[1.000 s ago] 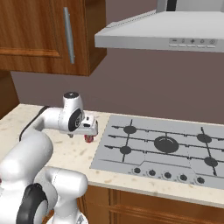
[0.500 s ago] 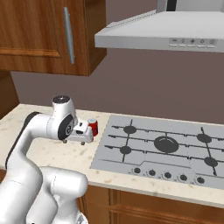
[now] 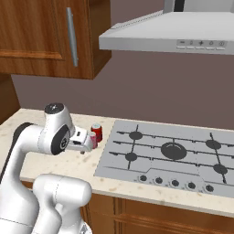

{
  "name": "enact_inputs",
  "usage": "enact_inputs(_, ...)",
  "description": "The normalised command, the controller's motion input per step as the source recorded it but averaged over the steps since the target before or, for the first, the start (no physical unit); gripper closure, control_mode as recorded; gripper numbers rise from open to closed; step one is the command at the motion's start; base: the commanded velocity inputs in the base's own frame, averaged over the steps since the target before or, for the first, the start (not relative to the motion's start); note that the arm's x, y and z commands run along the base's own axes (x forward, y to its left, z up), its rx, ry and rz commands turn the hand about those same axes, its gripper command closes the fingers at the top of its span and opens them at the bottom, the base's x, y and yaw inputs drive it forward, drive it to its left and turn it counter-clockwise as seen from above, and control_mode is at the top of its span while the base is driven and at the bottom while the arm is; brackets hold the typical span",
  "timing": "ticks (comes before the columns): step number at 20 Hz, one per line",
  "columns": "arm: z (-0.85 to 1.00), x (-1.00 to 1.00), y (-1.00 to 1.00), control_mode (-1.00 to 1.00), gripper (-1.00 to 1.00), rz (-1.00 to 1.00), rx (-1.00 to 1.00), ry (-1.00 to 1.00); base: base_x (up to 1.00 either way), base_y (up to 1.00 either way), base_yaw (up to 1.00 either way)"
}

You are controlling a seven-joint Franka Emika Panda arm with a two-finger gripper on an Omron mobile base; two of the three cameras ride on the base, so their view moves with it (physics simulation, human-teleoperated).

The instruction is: Four empty soda cans are scattered around the kitchen. Gather all the cans and cluster them next to the stove for recycling.

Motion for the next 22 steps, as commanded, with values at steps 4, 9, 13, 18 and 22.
enact_inputs(4, 0.44, -0.09, 0.0, -1.0, -1.0, -0.01, 0.0, 0.0, 0.0, 0.0, 0.0)
enact_inputs(9, 0.39, -0.08, 0.0, -1.0, -1.0, 0.0, 0.0, 0.0, 0.0, 0.0, 0.0)
enact_inputs(13, 0.37, -0.17, 0.0, -1.0, -1.0, 0.0, 0.0, 0.0, 0.0, 0.0, 0.0)
enact_inputs(18, 0.14, -0.1, 0.0, 1.0, -1.0, 0.0, 0.0, 0.0, -0.3, -0.05, 0.0)
enact_inputs(22, 0.0, 0.0, 0.0, 1.0, -1.0, 0.0, 0.0, 0.0, -0.9, -0.29, -0.13)
